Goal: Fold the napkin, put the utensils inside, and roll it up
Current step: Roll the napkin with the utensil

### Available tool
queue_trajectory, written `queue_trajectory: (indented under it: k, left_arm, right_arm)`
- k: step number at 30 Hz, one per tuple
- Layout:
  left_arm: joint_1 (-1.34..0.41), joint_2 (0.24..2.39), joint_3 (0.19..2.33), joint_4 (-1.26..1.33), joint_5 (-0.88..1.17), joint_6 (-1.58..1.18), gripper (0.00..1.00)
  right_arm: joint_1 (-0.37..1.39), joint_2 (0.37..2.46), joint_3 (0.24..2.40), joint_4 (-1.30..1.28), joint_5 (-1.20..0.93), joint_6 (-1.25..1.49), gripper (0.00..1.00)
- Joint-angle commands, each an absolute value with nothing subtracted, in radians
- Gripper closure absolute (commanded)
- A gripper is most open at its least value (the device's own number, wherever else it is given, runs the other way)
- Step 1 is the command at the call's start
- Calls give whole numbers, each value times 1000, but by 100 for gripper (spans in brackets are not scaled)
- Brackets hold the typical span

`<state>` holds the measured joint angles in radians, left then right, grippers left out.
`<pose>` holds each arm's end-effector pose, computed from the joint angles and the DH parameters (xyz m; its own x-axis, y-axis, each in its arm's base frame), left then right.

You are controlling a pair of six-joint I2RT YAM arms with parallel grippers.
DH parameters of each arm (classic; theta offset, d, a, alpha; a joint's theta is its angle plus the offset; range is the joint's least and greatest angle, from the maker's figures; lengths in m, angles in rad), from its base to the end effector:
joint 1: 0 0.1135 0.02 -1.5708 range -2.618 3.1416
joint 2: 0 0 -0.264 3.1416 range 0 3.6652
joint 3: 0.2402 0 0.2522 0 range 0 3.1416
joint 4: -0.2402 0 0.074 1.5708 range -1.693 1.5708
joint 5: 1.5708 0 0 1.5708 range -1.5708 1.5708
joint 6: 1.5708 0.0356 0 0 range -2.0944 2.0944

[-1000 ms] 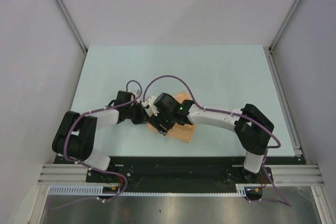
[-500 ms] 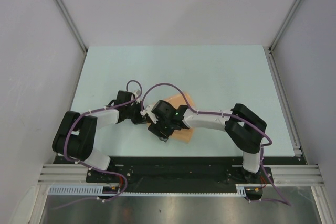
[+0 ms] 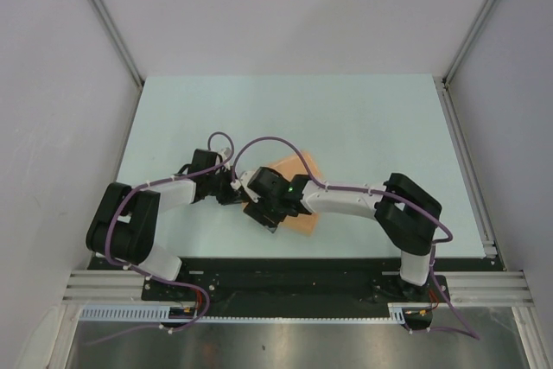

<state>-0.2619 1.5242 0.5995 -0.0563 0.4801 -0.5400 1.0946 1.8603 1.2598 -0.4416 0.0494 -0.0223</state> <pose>0.2486 -0.0837 0.1300 -0.9341 -0.2217 -0.2797 -0.0029 0.7884 -0.6152 0.1788 0.3428 0.1830 -0.3762 -0.7779 -0.5033 -0.8848 0.4628 -0.0539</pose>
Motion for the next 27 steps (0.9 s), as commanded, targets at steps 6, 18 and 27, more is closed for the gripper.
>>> queue_trajectory:
  k: [6,18,27]
  left_arm:
    - [-268,1551,594,-104,416,-492,100]
    - [-268,1552,595,-107,416,-492,100]
    - [-267,1555,598,-107,416,-491,100]
  right_arm:
    - [1166,1755,1315,-446,158,-31,28]
    - [1143,1816,1270,-396,100,-37,30]
    - [1124,1836,1250,-370,54,-34,30]
